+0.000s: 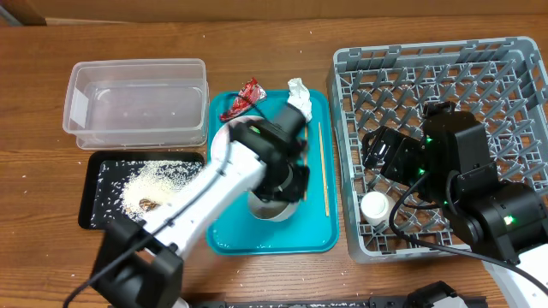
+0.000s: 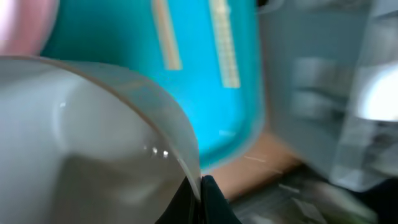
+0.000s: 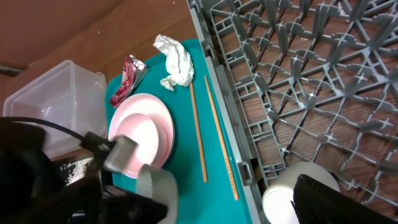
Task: Sort waste into correct bins and load items into the dishwasher
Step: 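Tip the bowl over the black tray to dump the rice and scraps, then set the emptied bowl back down on the teal tray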
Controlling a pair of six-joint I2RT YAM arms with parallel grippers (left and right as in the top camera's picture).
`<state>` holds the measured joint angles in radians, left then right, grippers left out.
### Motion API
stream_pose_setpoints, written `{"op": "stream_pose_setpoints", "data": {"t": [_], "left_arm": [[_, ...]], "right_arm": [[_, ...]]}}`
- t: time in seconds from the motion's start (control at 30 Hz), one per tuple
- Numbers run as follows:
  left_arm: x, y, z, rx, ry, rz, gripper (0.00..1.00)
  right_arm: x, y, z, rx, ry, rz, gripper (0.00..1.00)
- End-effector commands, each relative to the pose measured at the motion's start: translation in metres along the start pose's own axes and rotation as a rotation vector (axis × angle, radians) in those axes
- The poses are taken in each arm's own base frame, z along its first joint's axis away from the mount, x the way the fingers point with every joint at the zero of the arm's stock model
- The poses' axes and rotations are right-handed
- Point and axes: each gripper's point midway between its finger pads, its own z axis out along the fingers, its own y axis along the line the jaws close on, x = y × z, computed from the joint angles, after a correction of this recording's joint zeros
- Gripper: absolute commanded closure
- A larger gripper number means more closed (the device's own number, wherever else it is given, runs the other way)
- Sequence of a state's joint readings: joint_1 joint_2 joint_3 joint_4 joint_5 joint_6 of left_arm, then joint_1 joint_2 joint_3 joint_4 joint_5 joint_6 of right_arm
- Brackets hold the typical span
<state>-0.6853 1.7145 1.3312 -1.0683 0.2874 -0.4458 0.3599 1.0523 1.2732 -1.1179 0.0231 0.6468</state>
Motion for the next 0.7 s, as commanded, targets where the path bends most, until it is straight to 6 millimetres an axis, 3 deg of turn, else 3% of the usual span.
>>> {"op": "stream_pose_setpoints", "data": {"t": [0.0,0.27,0.3,0.4,0.53,0.67], "left_arm": [[-0.01,0.037,-0.004,-0.403,-0.177,0.082,0.96],[0.017,0.038,0.032,-0.459,-0.123,0.083,0.95],[0.017,0.038,0.033,-0.459,-0.124,0.082,0.92],[0.008,0.036,0.028,-0.44,-0.144,0.068,0.66],[0.0,0.011,0.016,-0.342,-0.139,0.095,0.56],[-0.02,0.001,-0.014,-0.348,-0.21,0.099,0.35]], "right_arm": [[-0.004,0.003,-0.003,-0.012,-0.014,-0.005,0.0],[-0.003,0.002,-0.003,-0.011,-0.014,-0.006,0.0],[-0.004,0.002,-0.003,-0.009,-0.016,-0.005,0.0],[-0.004,0.002,-0.002,-0.007,-0.015,-0.005,0.0],[-0.003,0.002,0.0,-0.002,-0.008,-0.006,0.0],[-0.003,0.001,0.001,0.002,-0.004,-0.006,0.0]]}}
